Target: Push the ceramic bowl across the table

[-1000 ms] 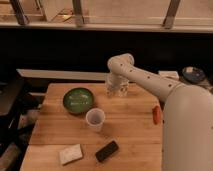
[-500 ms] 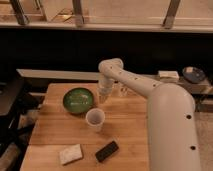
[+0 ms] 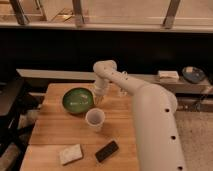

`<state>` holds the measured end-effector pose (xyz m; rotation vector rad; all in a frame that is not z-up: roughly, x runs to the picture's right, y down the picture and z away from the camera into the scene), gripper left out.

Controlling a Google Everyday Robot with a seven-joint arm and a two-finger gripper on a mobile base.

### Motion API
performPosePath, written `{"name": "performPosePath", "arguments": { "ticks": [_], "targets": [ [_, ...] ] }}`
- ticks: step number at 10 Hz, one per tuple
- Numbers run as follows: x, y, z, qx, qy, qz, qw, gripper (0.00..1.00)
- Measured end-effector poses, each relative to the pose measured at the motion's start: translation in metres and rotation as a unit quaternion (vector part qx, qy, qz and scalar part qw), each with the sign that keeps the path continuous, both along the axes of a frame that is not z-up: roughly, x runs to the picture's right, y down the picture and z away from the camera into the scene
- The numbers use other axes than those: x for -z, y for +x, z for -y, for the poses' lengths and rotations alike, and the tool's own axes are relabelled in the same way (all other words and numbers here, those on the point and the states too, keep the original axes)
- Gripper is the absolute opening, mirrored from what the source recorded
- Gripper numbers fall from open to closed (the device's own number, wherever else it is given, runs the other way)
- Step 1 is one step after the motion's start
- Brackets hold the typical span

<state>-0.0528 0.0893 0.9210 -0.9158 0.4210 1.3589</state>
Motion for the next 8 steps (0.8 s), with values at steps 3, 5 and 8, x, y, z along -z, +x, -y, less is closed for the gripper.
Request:
{"name": "performPosePath", "arguments": {
  "ticks": [3, 5, 8],
  "targets": [
    [0.0, -0.039, 0.012, 0.007, 0.007, 0.04, 0.9992, 0.0],
    [0.001, -0.068, 0.013, 0.016, 0.006, 0.07, 0.9974, 0.0],
    [-0.001, -0.092, 0.01, 0.02, -0.004, 0.095, 0.9952, 0.0]
  ]
}}
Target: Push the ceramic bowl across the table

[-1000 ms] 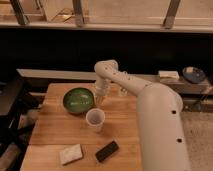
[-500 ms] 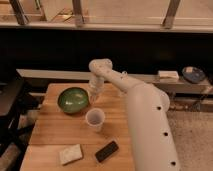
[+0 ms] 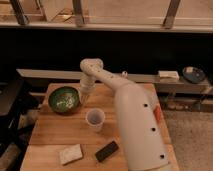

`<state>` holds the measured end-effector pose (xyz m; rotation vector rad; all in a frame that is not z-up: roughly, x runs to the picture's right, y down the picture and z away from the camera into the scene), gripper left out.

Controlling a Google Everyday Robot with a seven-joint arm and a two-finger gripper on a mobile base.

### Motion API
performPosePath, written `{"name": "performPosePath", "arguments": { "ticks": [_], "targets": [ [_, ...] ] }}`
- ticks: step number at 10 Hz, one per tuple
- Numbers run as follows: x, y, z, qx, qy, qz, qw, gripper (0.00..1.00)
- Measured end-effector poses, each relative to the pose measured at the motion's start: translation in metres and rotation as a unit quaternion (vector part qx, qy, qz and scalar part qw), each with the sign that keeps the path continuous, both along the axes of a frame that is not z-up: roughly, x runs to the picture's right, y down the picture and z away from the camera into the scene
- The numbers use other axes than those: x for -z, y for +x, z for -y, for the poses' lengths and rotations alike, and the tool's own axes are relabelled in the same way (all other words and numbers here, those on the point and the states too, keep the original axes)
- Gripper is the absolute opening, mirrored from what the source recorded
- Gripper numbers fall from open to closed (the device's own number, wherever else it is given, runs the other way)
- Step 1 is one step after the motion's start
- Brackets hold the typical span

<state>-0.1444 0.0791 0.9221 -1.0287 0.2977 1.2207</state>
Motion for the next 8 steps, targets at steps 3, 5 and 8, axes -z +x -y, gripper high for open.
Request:
{"name": "performPosePath", "arguments": {
  "ticks": [3, 5, 8],
  "targets": [
    [0.0, -0.028, 0.004, 0.005, -0.002, 0.027, 0.9996, 0.0],
    [0.003, -0.044, 0.009, 0.007, 0.001, 0.045, 0.999, 0.0],
    [0.011, -0.027, 0.031, -0.004, 0.017, 0.04, 0.999, 0.04]
  ]
}}
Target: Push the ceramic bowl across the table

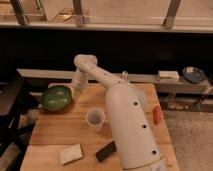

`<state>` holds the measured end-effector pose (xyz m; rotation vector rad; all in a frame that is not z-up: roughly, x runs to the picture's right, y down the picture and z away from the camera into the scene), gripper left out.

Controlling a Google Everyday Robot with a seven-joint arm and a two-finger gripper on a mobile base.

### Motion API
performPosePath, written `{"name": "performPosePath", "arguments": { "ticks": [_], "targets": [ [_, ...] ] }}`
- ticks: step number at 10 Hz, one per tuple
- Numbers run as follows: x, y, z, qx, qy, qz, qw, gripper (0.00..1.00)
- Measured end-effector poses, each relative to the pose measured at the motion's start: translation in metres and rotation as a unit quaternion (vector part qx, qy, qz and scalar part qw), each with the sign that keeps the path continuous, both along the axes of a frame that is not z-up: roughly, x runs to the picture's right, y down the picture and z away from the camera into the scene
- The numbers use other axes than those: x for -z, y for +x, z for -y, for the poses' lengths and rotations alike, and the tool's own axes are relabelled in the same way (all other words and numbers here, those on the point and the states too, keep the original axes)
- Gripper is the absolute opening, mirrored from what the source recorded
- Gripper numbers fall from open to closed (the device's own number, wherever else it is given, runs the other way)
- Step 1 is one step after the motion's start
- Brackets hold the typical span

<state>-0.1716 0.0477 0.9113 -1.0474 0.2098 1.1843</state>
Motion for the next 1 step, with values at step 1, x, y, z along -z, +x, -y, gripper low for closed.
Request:
{"name": "performPosePath", "arguments": {
  "ticks": [1],
  "targets": [
    [-0.0011, 0.0044, 0.0012, -0.001, 0.001, -0.004, 1.0, 0.04]
  ]
}}
